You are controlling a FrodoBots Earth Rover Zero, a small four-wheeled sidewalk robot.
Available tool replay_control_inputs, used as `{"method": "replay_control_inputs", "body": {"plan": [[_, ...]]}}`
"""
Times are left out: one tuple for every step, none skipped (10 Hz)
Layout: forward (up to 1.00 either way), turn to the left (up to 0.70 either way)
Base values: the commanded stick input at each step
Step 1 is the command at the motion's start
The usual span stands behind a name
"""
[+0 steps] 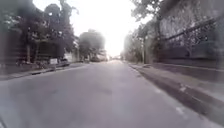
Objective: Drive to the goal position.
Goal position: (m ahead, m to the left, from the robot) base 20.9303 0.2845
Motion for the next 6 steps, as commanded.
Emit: {"method": "replay_control_inputs", "body": {"plan": [[1.00, -0.04], [1.00, -0.37], [1.00, -0.39], [1.00, -0.40], [1.00, -0.20], [1.00, 0.00]]}}
